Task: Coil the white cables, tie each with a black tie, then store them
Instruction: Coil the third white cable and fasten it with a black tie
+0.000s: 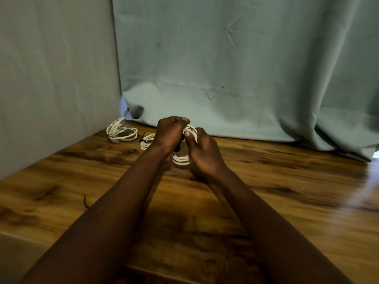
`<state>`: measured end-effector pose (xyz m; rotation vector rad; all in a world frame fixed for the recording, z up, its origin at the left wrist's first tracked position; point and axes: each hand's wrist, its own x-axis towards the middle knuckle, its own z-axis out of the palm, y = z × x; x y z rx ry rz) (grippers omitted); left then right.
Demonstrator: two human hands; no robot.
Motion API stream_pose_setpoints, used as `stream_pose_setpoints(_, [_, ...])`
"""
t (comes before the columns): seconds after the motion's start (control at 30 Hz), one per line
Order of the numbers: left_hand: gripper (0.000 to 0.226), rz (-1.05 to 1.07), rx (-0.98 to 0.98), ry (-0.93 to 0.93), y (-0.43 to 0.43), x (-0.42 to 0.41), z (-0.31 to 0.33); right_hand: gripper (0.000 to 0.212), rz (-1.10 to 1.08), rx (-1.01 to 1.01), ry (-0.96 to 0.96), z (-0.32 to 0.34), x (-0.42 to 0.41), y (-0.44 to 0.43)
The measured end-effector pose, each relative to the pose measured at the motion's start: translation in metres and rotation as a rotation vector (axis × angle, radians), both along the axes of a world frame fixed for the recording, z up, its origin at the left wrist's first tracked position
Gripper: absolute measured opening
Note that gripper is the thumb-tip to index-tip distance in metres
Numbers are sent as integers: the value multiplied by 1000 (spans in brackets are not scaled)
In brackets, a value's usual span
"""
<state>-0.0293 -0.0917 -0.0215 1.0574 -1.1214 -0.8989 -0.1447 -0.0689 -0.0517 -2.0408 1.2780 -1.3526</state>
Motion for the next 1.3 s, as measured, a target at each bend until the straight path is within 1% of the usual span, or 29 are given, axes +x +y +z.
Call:
stream_pose_setpoints(0.1, [20,-34,45,41,1,4,1,34,-31,-98,46,-7,4,-7])
stream_pose_setpoints(0.23, [35,-81,49,45,3,1,6,33,-98,-197,-37,-5,5,-9])
stream_pose_setpoints(0.27, [34,-98,39,32,4,1,8,33,-92,-195,-67,-4,5,-9])
stream_pose_setpoints(0.37, [23,-154,11,10,7,3,11,30,-24,-126,-186,1,5,-6])
stream_pose_setpoints(0.47, [27,-168,21,-15,8,2,13,30,13,-73,-316,1,5,-6])
stream_pose_setpoints(0.53, [25,-140,36,-138,15,1,17,31,17,-13,-425,-3,6,-5])
stream_pose_setpoints(0.6, [28,-125,37,-328,26,7,25,31,42,50,-506,-7,10,-5])
stream_pose_setpoints(0.7, [32,-45,32,-686,48,32,38,34,51,103,-514,-10,10,-1])
stream_pose_setpoints(0.73, [31,10,13,-767,61,45,40,35,70,130,-523,-11,9,0])
stream_pose_setpoints(0.8, [24,89,-30,-843,96,73,40,35,123,195,-555,-15,8,1])
stream_pose_setpoints(0.83, [18,88,-34,-886,114,86,37,35,141,231,-562,-15,8,2])
stream_pose_setpoints(0.87, [15,79,-4,-961,133,96,33,34,155,261,-560,-16,10,3])
stream_pose_setpoints(0.97, [20,105,140,-1205,169,118,7,31,196,321,-570,-14,14,9])
stream_pose_setpoints(1.03, [23,100,160,-1265,175,126,-10,31,209,339,-562,-11,14,13])
stream_pose_setpoints(1.13, [19,52,159,-1250,174,127,-27,31,214,345,-539,-11,12,14])
stream_pose_setpoints(1.2, [12,10,108,-1274,169,126,-31,32,205,334,-546,-12,8,14])
stream_pose_setpoints(1.27, [14,-21,46,-1356,166,124,-33,32,173,334,-556,-10,5,13])
stream_pose_setpoints(1.3, [12,-20,-10,-1366,165,122,-34,32,158,338,-560,-9,3,12])
